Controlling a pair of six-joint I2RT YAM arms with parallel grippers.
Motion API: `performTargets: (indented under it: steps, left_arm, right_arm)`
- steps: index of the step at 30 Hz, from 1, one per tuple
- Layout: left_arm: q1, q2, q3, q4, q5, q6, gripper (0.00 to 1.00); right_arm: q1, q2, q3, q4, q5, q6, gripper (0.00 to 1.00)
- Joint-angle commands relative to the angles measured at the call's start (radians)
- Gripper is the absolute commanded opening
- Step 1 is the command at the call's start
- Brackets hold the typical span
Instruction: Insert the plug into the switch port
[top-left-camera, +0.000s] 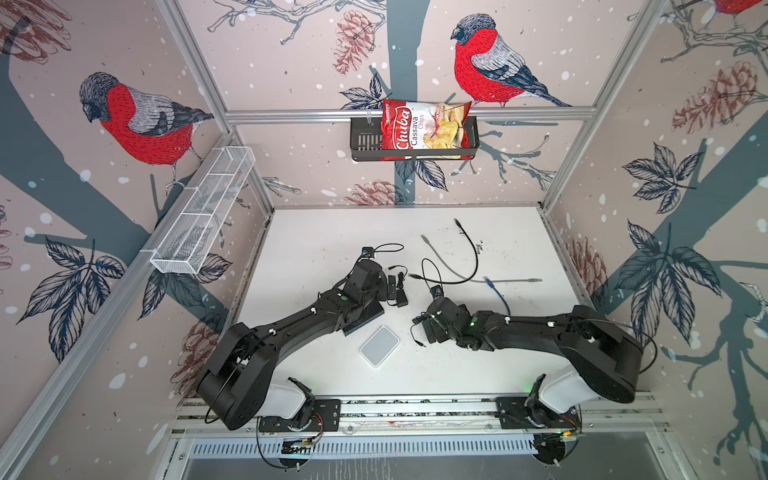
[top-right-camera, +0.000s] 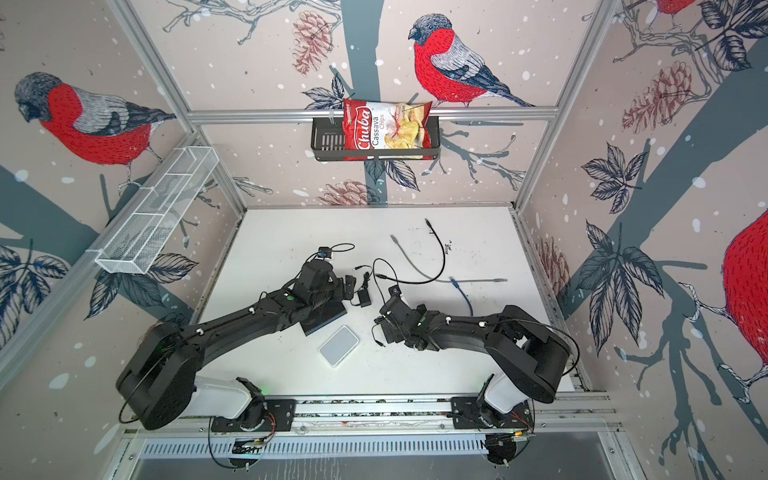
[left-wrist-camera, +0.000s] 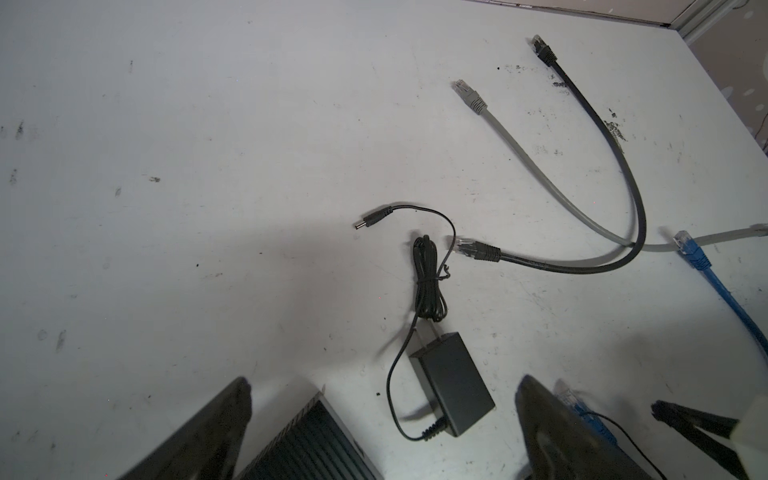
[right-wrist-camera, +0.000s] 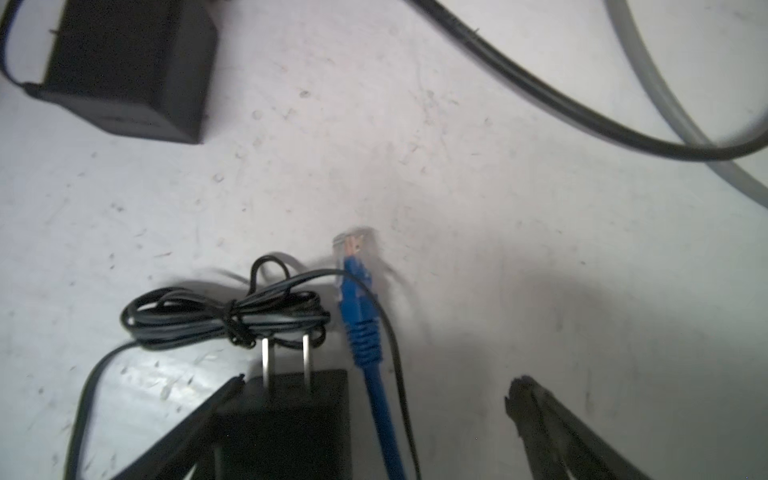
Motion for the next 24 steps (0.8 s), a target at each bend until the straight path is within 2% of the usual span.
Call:
performTargets:
  steps: [1,11,20,24]
  left_arm:
    - [-0.008,-0.011,0.008,0.014,-0.006,0.005,0.98]
    - [-0.021,-0.041,0.017,-0.093,-0.050,-0.032,0.98]
    - [-0.087,0.010,0.078,-0.170,-0.090,-0.024,0.97]
    - [-0.093,0.028,0.091,-0.182,-0.071,-0.054,0.96]
  right_arm:
    - [-0.034,0.004,-0.002,-0.036,0.051,0.057,1.00]
    - [-0.158,-0.035,-0.007,-0.045,0.040,0.121,0.99]
    - [-0.158,-0.181,-0.029,-0.025,-0.042,0.078,1.00]
    - [-0.137,-0.233,-0.018,-0.036,-0.063,0.037,1.00]
